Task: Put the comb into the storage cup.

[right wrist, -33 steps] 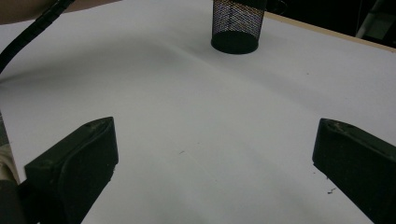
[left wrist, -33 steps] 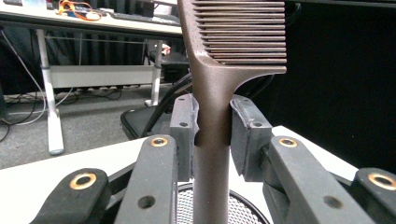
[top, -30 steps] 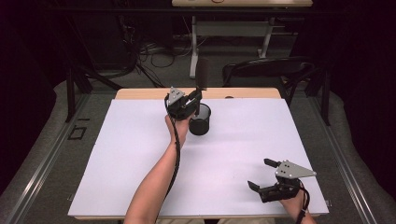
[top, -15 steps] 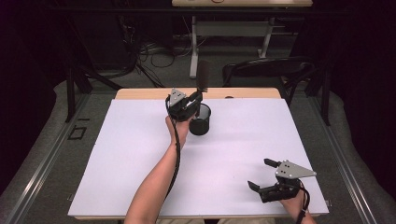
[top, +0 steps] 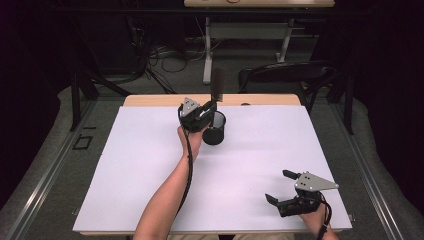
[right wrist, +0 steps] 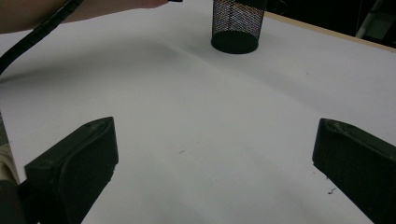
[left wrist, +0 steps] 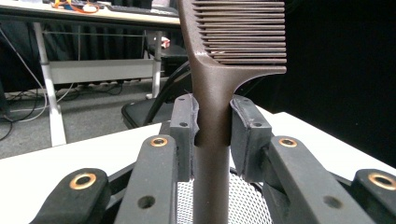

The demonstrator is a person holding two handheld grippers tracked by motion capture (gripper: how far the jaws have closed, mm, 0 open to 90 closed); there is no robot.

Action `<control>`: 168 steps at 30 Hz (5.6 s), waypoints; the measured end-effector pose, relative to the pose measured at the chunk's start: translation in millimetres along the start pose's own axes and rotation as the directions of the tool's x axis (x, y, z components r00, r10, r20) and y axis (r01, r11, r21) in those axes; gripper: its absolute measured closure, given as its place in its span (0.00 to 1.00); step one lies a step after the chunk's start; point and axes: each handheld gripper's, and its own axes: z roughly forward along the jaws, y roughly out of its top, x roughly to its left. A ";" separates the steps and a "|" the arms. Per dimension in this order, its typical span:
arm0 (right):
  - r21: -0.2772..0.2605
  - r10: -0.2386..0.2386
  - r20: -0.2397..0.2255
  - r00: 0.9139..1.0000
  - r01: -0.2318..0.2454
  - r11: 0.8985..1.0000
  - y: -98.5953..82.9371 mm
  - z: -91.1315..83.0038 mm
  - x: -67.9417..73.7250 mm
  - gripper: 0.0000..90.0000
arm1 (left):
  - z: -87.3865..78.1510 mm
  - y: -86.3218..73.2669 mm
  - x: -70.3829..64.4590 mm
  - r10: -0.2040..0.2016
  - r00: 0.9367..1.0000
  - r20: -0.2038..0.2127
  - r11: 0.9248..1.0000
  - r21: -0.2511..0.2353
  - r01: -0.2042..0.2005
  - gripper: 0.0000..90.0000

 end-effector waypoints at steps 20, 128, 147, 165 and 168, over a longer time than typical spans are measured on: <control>0.000 -0.001 -0.001 1.000 0.001 1.000 0.1 0.1 0.0 0.00 | 0.5 -8.1 -0.4 0.026 1.000 -0.007 0.999 0.029 -0.026 0.80; 0.009 -0.003 -0.009 1.000 0.003 1.000 1.2 1.5 2.4 0.00 | -80.1 -3.1 -12.6 0.162 0.983 0.084 0.907 0.379 -0.182 0.00; 0.011 0.004 -0.011 1.000 -0.004 1.000 0.8 2.4 1.8 0.00 | -120.5 -17.1 -10.2 0.186 0.979 0.082 0.897 0.393 -0.203 0.00; 0.015 0.002 -0.012 1.000 -0.001 1.000 1.0 2.6 2.5 0.00 | -147.9 -34.5 -9.5 0.179 0.980 0.088 0.892 0.405 -0.200 0.00; 0.016 0.002 -0.011 1.000 -0.002 1.000 1.0 2.5 2.5 0.00 | -151.1 -36.6 -9.3 0.181 0.979 0.094 0.890 0.408 -0.204 0.00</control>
